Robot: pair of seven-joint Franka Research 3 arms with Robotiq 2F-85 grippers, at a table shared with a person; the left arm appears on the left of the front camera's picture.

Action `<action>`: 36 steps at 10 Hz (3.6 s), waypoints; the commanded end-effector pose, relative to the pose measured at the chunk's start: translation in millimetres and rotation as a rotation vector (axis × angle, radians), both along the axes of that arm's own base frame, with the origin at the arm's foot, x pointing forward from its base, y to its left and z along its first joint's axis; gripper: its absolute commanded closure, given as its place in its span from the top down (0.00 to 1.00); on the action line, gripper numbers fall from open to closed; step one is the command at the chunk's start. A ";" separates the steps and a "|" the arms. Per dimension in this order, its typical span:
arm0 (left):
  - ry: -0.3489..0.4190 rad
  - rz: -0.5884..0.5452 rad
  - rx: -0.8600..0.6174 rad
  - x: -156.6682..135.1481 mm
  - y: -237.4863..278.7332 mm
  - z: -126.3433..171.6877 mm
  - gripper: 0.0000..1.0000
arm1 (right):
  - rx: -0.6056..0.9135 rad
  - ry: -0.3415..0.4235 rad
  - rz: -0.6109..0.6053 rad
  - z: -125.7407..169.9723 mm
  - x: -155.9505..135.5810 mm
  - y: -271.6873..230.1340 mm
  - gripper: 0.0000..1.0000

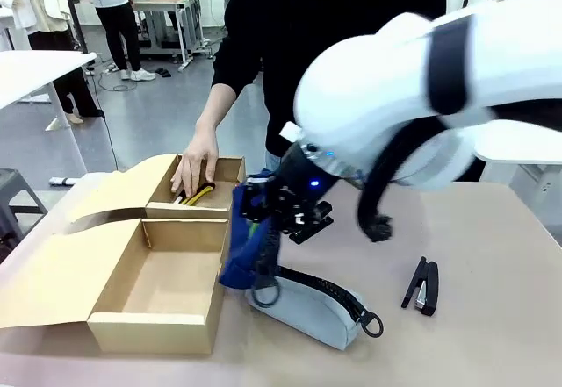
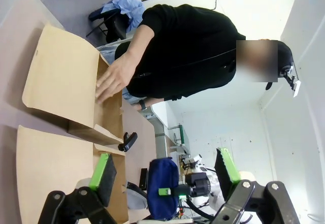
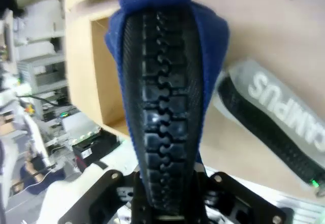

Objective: Place items inside the box.
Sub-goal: Pick up a Pencil pouch or Stapler and place it inside the Mailer Box closest to the robot.

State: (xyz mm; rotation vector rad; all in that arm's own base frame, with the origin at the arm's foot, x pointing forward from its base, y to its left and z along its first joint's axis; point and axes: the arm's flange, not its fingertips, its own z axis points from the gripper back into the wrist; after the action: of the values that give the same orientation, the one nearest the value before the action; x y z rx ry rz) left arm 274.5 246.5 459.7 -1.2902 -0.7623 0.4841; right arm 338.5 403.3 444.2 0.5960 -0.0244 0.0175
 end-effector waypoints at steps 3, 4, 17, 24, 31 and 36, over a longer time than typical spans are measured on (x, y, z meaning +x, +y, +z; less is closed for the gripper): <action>-0.039 0.006 -0.001 0.9 -0.4 1.0 1.00 | 0.044 -0.008 0.035 -39.3 36.5 115.4 0.08; -0.039 0.006 -0.001 0.9 -0.4 1.0 1.00 | 0.050 -0.005 0.023 -45.5 39.1 127.9 0.08; -0.039 0.006 -0.001 0.9 -0.4 1.0 1.00 | -0.094 0.141 -0.021 -105.9 32.6 160.4 0.08; -0.039 0.006 -0.001 0.9 -0.4 1.0 1.00 | -0.072 0.122 0.000 -96.6 29.5 155.4 1.00; -0.039 0.006 -0.001 0.9 -0.4 1.0 1.00 | -0.012 0.094 0.069 -8.1 19.1 81.1 1.00; -0.039 0.006 -0.001 0.9 -0.4 1.0 1.00 | -0.311 0.021 -0.205 54.2 -39.5 -40.6 1.00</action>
State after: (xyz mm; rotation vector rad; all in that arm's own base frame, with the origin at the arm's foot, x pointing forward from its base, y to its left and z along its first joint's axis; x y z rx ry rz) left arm 274.1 246.9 460.0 -1.2897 -0.7640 0.4843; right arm 316.7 369.0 504.5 0.4068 0.0640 0.0336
